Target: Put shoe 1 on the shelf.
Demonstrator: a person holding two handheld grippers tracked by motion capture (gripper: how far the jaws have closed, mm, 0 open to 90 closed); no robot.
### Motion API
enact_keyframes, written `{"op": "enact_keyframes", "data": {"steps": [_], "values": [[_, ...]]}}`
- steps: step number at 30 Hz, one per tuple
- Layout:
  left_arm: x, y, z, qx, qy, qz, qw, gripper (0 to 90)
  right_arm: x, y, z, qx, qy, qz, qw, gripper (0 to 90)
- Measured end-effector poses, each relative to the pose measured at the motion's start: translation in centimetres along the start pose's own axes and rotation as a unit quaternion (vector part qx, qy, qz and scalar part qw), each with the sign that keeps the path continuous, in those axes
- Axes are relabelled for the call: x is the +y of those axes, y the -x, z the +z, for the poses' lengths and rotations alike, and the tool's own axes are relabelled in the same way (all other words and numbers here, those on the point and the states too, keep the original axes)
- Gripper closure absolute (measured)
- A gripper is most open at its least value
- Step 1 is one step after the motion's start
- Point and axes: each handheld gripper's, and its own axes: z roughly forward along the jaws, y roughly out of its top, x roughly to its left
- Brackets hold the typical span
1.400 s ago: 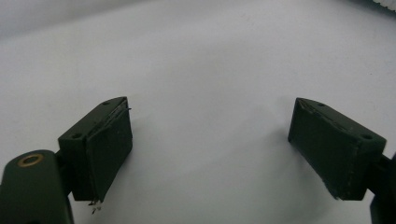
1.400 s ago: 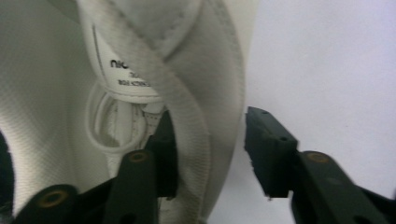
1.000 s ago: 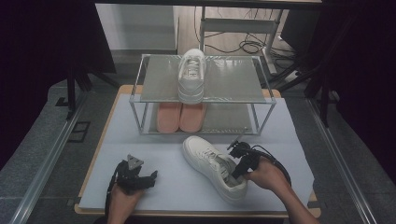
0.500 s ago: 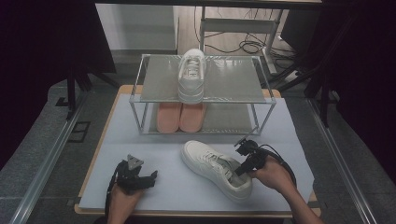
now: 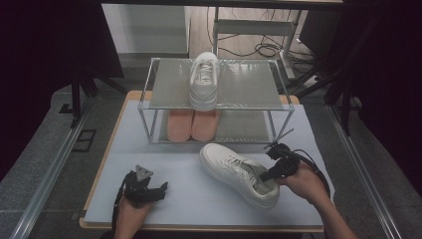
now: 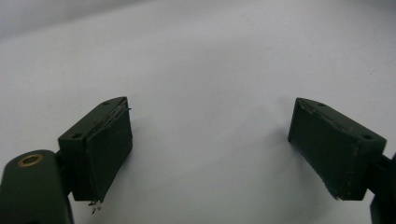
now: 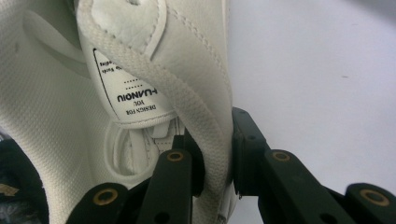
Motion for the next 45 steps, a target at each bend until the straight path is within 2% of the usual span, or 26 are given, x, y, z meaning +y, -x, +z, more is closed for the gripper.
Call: {"op": "enact_keyframes", "data": {"steps": [14,27,36,45], "values": [[0.0,0.0,0.0,0.0,0.0,0.0,1.0,13.5,-0.2,0.9,-6.7,-0.009,0.048,0.031,0.9983,79.2],[0.0,0.0,0.0,-0.001,-0.002,0.001,1.0,13.5,0.5,1.7,-12.4,-0.022,0.096,0.067,0.9929,79.1],[0.0,-0.1,0.0,-0.001,-0.001,0.001,1.0,13.4,2.0,2.4,-14.5,-0.033,0.117,0.096,0.988,79.1],[0.0,-0.1,0.0,-0.001,-0.001,0.001,1.0,13.5,4.3,3.3,-15.6,-0.039,0.14,0.138,0.9798,79.0]]}}
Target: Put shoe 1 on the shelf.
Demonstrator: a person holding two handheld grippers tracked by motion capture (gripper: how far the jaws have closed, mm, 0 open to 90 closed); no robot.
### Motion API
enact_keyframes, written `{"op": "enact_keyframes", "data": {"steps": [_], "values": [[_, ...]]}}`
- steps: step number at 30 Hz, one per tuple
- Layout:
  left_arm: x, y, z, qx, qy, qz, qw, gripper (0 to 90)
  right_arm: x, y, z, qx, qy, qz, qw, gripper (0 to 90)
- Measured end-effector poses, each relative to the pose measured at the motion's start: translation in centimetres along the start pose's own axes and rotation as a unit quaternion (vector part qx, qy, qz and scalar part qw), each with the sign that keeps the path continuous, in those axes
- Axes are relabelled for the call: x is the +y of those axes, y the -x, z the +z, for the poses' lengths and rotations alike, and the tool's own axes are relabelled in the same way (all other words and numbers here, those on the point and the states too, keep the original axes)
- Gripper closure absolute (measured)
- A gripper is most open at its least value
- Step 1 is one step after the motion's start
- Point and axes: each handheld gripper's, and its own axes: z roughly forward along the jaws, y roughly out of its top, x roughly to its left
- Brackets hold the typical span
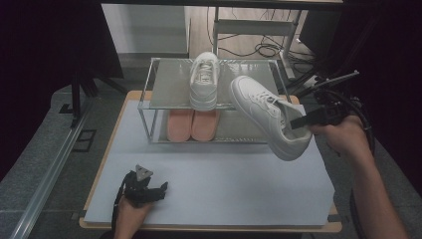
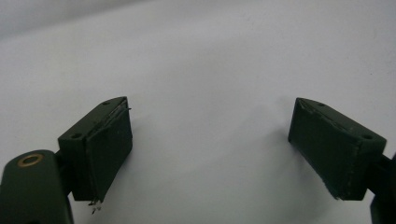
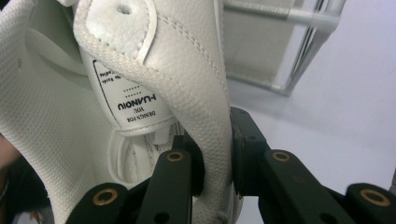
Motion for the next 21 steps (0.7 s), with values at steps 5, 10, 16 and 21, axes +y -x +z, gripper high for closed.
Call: {"op": "enact_keyframes", "data": {"steps": [5,10,16,21], "values": [[0.0,0.0,0.0,0.0,-0.001,0.001,1.0,13.5,1.4,-0.1,0.6,-0.008,0.013,0.024,0.9996,78.9],[0.0,0.0,0.0,0.0,-0.002,0.002,1.0,13.5,2.7,-0.5,1.8,-0.013,0.018,0.048,0.9986,78.7],[0.0,0.0,0.0,0.0,-0.001,0.002,1.0,13.5,3.7,-1.5,3.4,-0.011,0.021,0.068,0.9974,77.6],[0.0,0.0,0.0,0.0,-0.001,0.0,1.0,13.4,4.4,-2.6,4.8,-0.005,0.013,0.071,0.9974,74.4]]}}
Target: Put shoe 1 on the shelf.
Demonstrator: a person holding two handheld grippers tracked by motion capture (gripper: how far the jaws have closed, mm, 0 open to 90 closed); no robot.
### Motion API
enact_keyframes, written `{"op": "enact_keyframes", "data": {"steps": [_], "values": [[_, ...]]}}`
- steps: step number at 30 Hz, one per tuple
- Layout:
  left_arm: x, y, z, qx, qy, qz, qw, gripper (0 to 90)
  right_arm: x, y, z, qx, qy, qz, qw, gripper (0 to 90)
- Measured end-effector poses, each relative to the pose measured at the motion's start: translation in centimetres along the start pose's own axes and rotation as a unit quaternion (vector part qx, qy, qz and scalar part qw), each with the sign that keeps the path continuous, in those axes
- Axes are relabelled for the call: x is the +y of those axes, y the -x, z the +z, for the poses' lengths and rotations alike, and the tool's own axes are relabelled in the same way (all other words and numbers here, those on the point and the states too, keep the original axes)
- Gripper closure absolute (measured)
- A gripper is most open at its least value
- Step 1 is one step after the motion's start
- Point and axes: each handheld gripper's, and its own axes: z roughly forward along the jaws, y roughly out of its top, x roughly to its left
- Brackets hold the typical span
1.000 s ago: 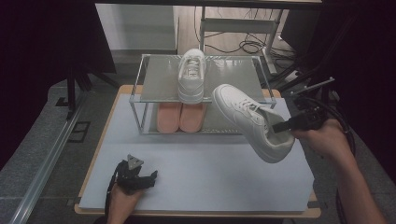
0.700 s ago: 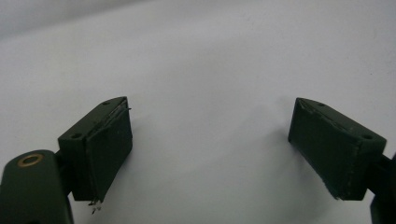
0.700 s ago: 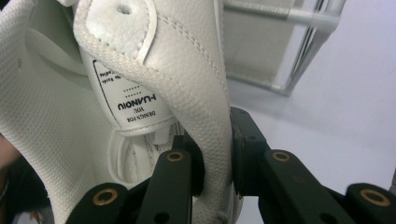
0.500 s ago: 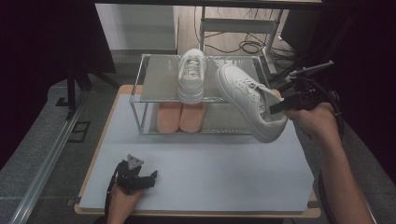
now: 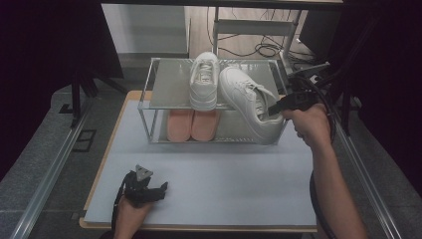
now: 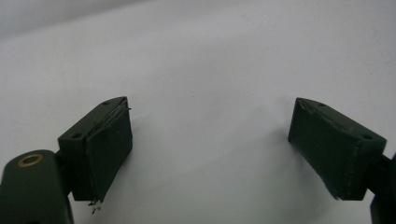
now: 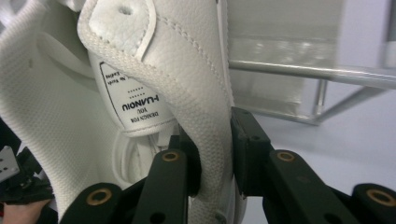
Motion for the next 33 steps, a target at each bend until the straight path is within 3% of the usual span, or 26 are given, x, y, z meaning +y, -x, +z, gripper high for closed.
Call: {"op": "enact_keyframes", "data": {"steps": [4,16,21,28,33], "values": [[0.0,0.0,0.0,0.0,0.0,0.0,1.0,13.5,0.2,-0.5,0.0,0.0,0.001,-0.001,1.0,71.3],[0.0,0.0,0.0,0.0,0.0,0.0,1.0,13.5,0.0,-0.2,-0.9,0.063,0.061,0.002,0.9961,55.4],[0.0,0.0,0.0,0.0,0.0,0.0,1.0,13.5,0.0,-0.8,-0.6,0.061,0.068,-0.006,0.9958,52.1],[0.0,0.0,0.0,0.0,0.0,0.0,1.0,13.5,0.2,-2.3,0.2,0.076,0.081,-0.007,0.9938,51.1],[0.0,0.0,0.0,0.0,0.0,0.0,1.0,13.5,0.4,-3.0,0.2,0.046,0.101,-0.009,0.9938,62.4]]}}
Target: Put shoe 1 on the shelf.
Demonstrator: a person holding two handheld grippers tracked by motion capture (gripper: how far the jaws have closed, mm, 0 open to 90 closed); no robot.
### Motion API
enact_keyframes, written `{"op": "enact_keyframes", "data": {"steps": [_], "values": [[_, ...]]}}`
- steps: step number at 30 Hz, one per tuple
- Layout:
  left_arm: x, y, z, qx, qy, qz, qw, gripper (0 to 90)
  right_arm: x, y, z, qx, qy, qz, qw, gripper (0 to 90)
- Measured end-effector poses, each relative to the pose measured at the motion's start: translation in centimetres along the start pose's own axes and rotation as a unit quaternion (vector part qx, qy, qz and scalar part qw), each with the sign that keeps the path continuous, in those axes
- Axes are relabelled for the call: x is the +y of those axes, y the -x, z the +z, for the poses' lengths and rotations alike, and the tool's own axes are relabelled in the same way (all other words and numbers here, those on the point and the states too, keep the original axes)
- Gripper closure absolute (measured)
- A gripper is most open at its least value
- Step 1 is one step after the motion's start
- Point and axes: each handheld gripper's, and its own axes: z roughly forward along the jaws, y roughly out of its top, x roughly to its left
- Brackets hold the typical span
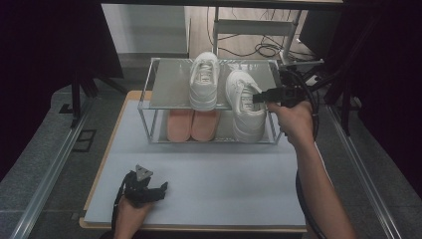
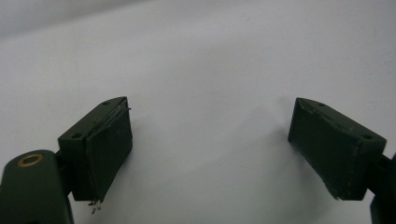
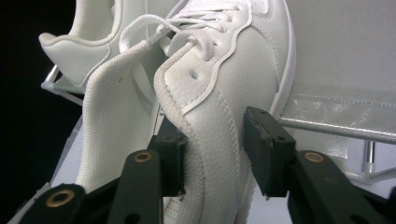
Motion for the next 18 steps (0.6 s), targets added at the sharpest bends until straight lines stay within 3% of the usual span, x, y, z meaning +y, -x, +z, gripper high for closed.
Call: {"op": "enact_keyframes", "data": {"steps": [8,18], "values": [[0.0,0.0,0.0,0.0,0.0,0.0,1.0,13.5,0.3,-0.7,-0.2,-0.032,0.036,0.001,0.9988,75.4],[0.0,0.0,0.0,0.0,0.0,0.0,1.0,13.5,0.6,-0.5,0.8,-0.018,0.067,0.037,0.9969,76.5]]}}
